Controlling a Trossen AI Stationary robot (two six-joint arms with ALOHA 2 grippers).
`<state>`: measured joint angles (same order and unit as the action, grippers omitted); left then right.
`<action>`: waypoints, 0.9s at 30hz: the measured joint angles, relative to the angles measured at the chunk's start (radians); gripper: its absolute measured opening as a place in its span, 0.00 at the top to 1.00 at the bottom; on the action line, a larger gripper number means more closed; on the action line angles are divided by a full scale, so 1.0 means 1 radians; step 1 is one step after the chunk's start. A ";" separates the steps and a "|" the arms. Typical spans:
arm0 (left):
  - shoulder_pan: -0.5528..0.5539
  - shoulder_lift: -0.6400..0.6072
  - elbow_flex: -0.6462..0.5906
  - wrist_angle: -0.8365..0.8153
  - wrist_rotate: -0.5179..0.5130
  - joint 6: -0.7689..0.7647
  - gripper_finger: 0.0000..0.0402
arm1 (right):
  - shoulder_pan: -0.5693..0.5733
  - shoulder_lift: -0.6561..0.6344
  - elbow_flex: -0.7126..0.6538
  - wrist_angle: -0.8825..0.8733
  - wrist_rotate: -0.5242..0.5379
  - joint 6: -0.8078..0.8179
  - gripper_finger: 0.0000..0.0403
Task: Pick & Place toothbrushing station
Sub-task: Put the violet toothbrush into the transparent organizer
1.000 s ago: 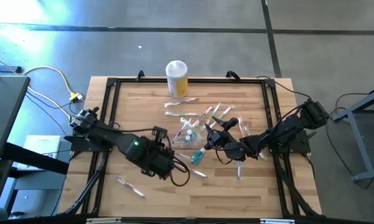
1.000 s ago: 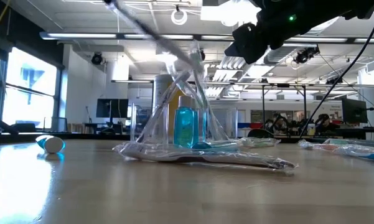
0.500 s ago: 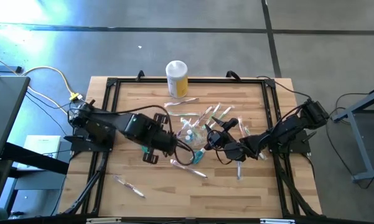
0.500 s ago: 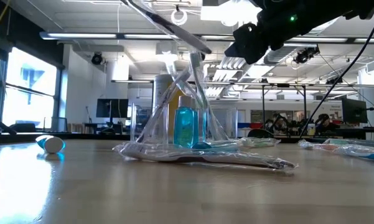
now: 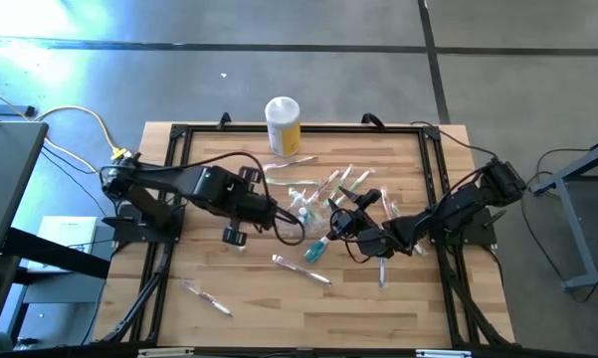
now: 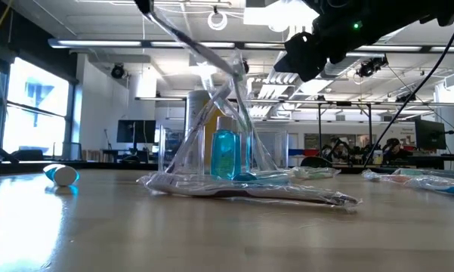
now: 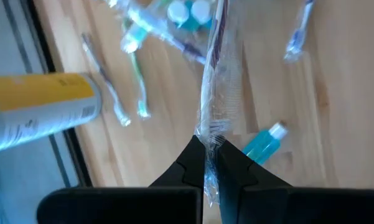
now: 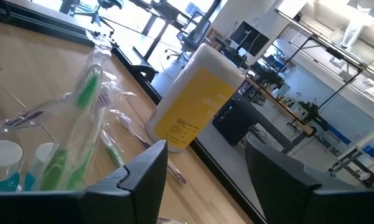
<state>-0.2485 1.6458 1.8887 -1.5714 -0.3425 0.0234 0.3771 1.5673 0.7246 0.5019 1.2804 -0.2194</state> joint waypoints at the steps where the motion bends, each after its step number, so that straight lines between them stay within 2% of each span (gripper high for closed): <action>1: 0.000 -0.016 -0.022 0.001 -0.007 -0.001 0.99 | 0.000 0.000 0.000 -0.003 0.000 0.008 0.48; 10: 0.000 -0.080 -0.154 0.000 -0.034 0.023 0.99 | 0.000 0.000 0.000 -0.005 0.000 0.017 0.48; 27: 0.047 -0.060 -0.216 0.003 -0.053 0.085 0.99 | 0.000 0.000 0.000 0.001 -0.002 0.017 0.48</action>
<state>-0.2016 1.5854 1.6722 -1.5682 -0.3951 0.1080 0.3767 1.5673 0.7244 0.5033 1.2781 -0.2024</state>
